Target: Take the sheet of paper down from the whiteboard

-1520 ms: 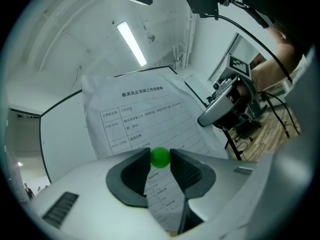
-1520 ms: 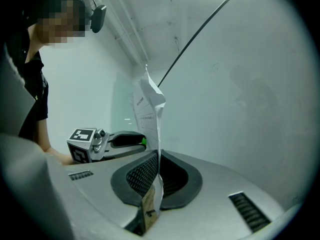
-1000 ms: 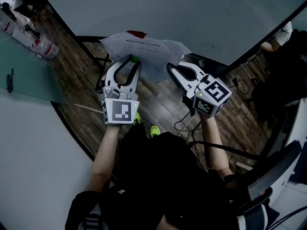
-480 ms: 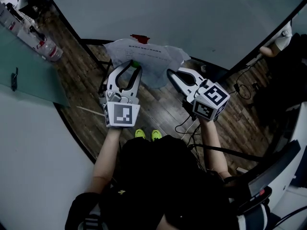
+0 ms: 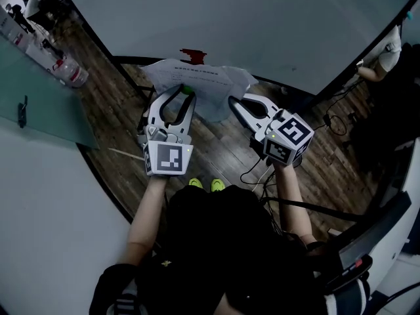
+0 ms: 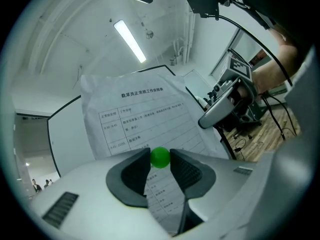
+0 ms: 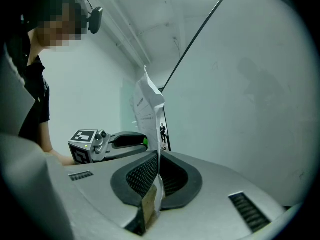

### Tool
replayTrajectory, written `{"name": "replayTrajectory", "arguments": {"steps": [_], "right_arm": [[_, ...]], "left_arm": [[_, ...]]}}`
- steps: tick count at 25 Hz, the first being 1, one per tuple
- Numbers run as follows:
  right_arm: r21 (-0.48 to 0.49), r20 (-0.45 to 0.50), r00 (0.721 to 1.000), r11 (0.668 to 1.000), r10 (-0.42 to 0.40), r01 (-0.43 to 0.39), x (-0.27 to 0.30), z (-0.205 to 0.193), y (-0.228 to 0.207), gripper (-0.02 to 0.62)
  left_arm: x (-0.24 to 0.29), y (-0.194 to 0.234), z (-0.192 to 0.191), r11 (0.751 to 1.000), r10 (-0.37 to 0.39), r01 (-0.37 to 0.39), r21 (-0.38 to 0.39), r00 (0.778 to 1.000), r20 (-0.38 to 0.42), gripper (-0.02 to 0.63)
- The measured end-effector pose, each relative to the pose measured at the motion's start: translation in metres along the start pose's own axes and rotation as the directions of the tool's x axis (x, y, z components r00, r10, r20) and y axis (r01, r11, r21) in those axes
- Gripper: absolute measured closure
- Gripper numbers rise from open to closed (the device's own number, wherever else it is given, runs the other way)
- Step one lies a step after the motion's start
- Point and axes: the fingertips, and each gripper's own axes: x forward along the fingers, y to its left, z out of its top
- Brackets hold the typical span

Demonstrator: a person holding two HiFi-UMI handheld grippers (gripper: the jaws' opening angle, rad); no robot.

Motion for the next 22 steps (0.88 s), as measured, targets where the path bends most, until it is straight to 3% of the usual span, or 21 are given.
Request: {"name": "replayTrajectory", "arguments": {"steps": [22], "right_arm": [[0.001,-0.001,1.0,1.0,-0.006,0.006,0.0,-0.0074,-0.0011,0.572]], "left_arm": [[0.0078,-0.0022,-0.0009,1.0,-0.017,0.017,0.01,1.0,0.018,0.462]]}}
